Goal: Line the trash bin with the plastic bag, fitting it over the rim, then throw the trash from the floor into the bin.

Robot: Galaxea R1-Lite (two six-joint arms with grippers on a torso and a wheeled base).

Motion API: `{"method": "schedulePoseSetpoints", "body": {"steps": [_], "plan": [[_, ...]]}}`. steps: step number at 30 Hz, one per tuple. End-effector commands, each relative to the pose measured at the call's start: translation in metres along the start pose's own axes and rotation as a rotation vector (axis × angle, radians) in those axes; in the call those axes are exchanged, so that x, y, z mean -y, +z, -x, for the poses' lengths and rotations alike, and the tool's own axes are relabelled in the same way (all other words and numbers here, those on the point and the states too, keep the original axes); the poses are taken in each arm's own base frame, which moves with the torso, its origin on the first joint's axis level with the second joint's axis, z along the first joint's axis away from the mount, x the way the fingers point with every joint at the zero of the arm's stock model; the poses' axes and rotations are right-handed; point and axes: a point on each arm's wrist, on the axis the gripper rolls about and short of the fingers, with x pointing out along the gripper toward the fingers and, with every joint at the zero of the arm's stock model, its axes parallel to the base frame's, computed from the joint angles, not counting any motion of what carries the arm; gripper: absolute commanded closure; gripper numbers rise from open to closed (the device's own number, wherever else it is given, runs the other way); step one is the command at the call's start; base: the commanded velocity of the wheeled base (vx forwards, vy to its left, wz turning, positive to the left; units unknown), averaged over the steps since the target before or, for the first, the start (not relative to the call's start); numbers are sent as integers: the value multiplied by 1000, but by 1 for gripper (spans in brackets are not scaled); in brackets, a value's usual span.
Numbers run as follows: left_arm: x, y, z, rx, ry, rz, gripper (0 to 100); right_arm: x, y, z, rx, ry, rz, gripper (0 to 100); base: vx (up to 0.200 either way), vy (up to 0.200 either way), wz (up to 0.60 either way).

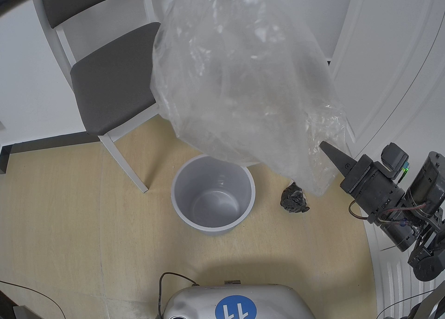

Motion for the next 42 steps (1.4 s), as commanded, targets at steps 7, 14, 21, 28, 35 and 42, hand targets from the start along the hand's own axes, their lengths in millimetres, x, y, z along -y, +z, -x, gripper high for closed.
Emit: {"method": "schedulePoseSetpoints", "body": {"steps": [7,14,21,28,35,42], "plan": [[-94,-92,-12,-344,355,-60,100,13,-6,-8,-20,-59,24,100,0,0,0],[-103,-137,6,-514,368,-143,100,16,-9,-9,-35,-71,36,100,0,0,0],[-102,-177,20,-646,358,-150,100,22,-26,-12,-93,-99,57,100,0,0,0],[-103,-198,27,-582,369,-93,100,37,-54,-21,-202,-142,126,100,0,0,0],[-106,-200,27,-533,332,-17,100,53,-80,-53,-261,-157,311,100,0,0,0],[-107,-198,26,-512,309,70,100,62,-78,-72,-316,-207,405,100,0,0,0]]}}
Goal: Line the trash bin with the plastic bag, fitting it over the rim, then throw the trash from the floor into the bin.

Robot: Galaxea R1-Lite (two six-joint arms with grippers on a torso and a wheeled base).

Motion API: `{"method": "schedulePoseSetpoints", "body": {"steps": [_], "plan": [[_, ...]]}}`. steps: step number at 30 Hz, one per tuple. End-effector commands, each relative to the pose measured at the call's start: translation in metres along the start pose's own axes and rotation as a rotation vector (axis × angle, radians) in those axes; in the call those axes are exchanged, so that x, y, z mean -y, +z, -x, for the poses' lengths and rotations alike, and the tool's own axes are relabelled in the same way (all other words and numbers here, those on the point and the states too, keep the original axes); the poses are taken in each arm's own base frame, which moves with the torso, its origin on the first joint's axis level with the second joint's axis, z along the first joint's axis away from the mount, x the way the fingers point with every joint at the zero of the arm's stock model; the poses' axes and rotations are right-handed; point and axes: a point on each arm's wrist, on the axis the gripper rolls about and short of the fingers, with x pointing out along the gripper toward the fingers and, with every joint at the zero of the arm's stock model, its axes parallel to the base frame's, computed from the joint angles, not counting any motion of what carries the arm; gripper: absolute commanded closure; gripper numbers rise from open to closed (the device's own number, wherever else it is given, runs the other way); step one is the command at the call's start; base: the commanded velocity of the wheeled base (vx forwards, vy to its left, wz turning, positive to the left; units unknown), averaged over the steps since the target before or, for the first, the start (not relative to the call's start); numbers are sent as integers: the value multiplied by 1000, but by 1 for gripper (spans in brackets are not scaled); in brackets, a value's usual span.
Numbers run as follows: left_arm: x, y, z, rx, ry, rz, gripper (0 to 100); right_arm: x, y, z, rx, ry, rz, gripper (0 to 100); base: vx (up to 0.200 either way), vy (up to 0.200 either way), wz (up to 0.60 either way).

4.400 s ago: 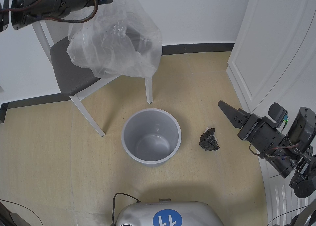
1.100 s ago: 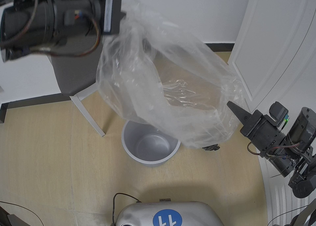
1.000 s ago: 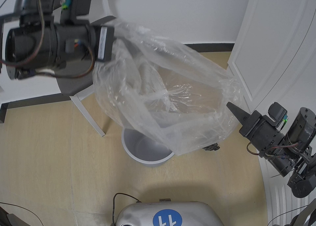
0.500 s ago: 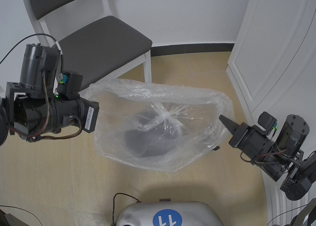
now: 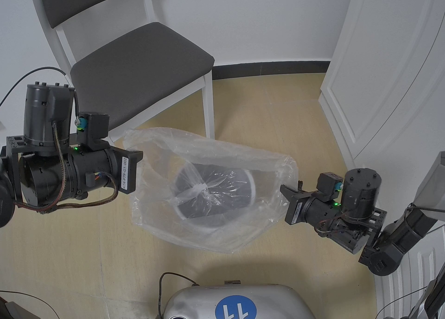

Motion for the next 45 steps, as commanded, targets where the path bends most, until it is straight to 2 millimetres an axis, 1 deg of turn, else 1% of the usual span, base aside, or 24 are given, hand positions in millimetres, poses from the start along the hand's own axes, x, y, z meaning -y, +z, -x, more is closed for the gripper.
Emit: {"method": "schedulePoseSetpoints", "body": {"steps": [1,8,10,11,12,15,16,18,20,24,27,28,32,34,37,41,43,44,45], "plan": [[-2,0,-1,2,-31,62,100,7,2,-23,-31,-43,44,100,0,0,0],[-2,-1,-11,32,-60,128,100,19,1,-26,-62,-82,74,100,0,0,0],[-3,0,-15,42,-67,132,100,27,-4,-30,-81,-105,74,100,0,0,0],[-3,0,-15,42,-67,132,100,27,-4,-30,-81,-105,74,100,0,0,0],[-3,0,-21,39,-69,134,100,33,-10,-34,-102,-123,73,100,0,0,0],[-2,-3,-32,19,-65,133,100,43,-26,-41,-148,-150,73,100,0,0,0],[-2,-5,-34,15,-65,133,100,46,-30,-44,-159,-157,74,100,0,0,0],[-2,-5,-36,13,-65,133,100,47,-32,-44,-163,-160,74,100,0,0,0],[-1,-9,-49,1,-61,147,100,54,-42,-49,-196,-181,70,100,0,0,0],[0,-14,-63,-3,-62,170,100,57,-51,-49,-224,-187,68,100,0,0,0],[0,-17,-66,-11,-61,171,100,56,-52,-46,-229,-184,66,100,0,0,0],[0,-19,-65,-19,-60,170,100,53,-53,-41,-240,-177,72,100,0,0,0],[0,-21,-66,-25,-60,170,100,49,-51,-38,-241,-166,83,100,0,0,0],[-1,-19,-68,-21,-56,172,100,48,-50,-41,-233,-164,83,100,0,0,0],[-1,-19,-77,-30,-50,172,100,48,-44,-51,-206,-163,79,100,0,0,0],[-10,-19,-98,-44,-18,185,100,47,-34,-68,-193,-166,76,100,0,0,0],[-16,-20,-113,-57,1,193,100,44,-25,-79,-187,-165,74,100,0,0,0],[-17,-21,-118,-63,5,195,100,43,-22,-82,-186,-163,72,100,0,0,0],[-21,-24,-129,-76,17,200,100,41,-15,-90,-181,-163,68,100,0,0,0]]}}
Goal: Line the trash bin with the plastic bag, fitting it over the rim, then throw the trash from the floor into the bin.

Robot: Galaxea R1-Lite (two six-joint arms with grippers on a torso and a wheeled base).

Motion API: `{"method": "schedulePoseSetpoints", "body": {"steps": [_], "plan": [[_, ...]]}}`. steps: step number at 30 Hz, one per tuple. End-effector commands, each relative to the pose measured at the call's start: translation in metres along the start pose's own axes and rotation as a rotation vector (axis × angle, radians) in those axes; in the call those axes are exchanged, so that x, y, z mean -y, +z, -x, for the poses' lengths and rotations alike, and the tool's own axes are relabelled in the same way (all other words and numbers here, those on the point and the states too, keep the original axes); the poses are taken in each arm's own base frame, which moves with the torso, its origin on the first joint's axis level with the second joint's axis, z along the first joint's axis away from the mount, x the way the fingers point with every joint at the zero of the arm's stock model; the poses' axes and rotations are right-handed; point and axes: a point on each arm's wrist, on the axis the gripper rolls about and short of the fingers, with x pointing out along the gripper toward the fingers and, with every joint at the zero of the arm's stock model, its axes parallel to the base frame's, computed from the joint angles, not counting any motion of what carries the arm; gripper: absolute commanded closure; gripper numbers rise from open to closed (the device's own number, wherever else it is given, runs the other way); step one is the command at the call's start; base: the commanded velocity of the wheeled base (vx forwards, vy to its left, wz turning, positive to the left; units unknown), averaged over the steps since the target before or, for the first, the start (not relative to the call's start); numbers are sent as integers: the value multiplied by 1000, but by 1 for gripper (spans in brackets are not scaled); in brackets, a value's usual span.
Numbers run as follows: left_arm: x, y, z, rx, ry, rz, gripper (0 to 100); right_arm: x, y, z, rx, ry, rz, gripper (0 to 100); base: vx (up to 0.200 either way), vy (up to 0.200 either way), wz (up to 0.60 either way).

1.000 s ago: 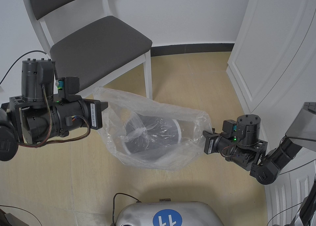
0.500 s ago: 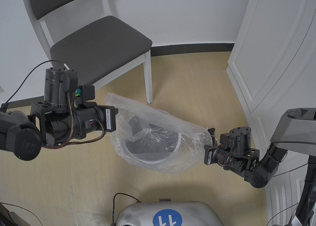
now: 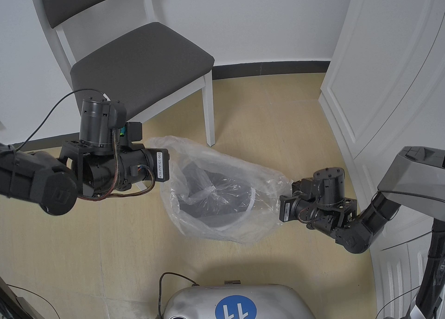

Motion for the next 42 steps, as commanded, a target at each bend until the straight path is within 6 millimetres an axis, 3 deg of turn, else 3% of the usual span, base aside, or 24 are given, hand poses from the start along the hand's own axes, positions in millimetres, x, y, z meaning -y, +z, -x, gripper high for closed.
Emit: {"method": "schedulePoseSetpoints", "body": {"steps": [1,6,10,13,16,23,31,39,40,42], "plan": [[-17,-7,-45,-52,56,21,100,-7,26,-20,29,3,-13,100,0,0,0],[-31,-5,-68,-52,90,78,100,-9,48,-50,52,-9,-33,100,0,0,0],[-35,-4,-71,-47,97,92,100,-8,56,-57,66,-13,-42,100,0,0,0],[-41,-5,-74,-30,108,104,100,-5,77,-71,114,-26,-57,100,0,0,0],[-43,-7,-79,-7,106,112,100,-3,85,-76,145,-26,-81,100,0,0,0],[-44,-16,-87,-1,103,142,100,-3,73,-85,128,-29,-94,100,0,0,0],[-41,-37,-84,4,89,138,100,-2,55,-98,131,-14,-124,100,0,0,0],[-36,-40,-70,16,75,130,100,-2,55,-84,99,-23,-113,100,0,0,0],[-35,-41,-67,9,77,128,100,-1,56,-71,51,-34,-104,100,0,0,0],[-36,-44,-65,-2,79,125,100,0,55,-66,21,-44,-100,100,0,0,0]]}}
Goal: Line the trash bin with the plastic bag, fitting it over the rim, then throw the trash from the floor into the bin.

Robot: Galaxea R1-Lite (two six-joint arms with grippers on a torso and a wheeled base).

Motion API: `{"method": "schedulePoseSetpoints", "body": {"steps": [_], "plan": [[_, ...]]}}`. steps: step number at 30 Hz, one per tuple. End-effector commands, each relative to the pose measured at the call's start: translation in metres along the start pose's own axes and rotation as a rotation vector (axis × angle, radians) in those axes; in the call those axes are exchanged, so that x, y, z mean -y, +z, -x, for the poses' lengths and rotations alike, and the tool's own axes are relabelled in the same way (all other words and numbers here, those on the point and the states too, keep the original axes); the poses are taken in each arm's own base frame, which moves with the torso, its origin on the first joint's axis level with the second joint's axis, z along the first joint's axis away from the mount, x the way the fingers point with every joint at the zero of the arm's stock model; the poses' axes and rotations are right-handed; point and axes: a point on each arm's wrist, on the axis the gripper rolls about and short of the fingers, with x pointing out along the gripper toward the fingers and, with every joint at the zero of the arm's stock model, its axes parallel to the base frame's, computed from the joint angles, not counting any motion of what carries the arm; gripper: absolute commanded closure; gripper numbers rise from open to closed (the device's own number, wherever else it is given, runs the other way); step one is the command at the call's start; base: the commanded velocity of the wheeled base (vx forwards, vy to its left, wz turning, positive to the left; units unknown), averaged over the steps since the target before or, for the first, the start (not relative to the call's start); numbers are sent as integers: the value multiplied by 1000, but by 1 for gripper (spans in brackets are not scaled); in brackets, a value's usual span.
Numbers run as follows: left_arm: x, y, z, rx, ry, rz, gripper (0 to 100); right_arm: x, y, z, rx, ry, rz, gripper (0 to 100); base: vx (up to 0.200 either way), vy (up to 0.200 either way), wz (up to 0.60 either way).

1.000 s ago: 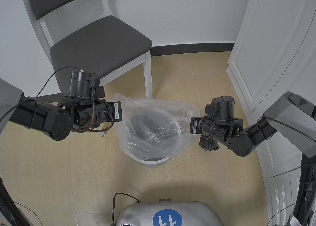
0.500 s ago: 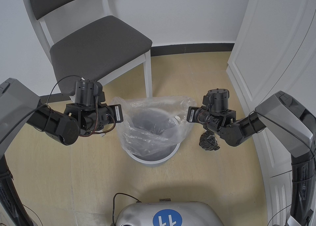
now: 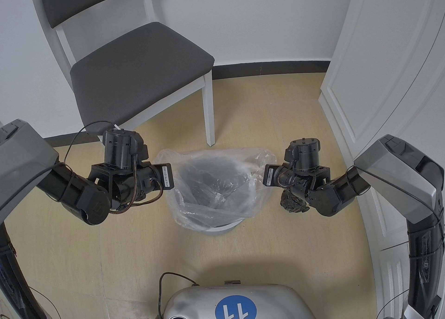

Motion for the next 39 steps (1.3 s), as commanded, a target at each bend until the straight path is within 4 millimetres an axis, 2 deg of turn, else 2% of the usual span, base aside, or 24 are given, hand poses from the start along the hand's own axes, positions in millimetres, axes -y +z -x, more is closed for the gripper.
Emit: {"method": "schedulePoseSetpoints", "body": {"steps": [1,9,19,23,27,31,37,39], "plan": [[-1,-4,12,-18,4,-7,100,1,6,26,-74,-21,17,100,0,0,0],[-8,-25,17,-89,27,-12,100,3,-11,47,-189,-56,44,100,0,0,0],[-11,-38,16,-146,39,-18,100,4,-29,53,-250,-78,65,100,0,0,0],[-13,-43,19,-218,41,-17,100,5,-36,61,-343,-98,100,100,0,0,0],[-12,-37,29,-229,40,-35,100,4,-29,71,-402,-111,113,100,0,0,0],[-11,-28,42,-243,20,-39,100,4,-17,77,-377,-102,108,100,0,0,0],[-10,-26,51,-264,19,-41,100,4,-12,81,-370,-96,127,100,0,0,0],[-10,-25,58,-280,23,-41,100,4,-7,90,-398,-101,148,100,0,0,0]]}}
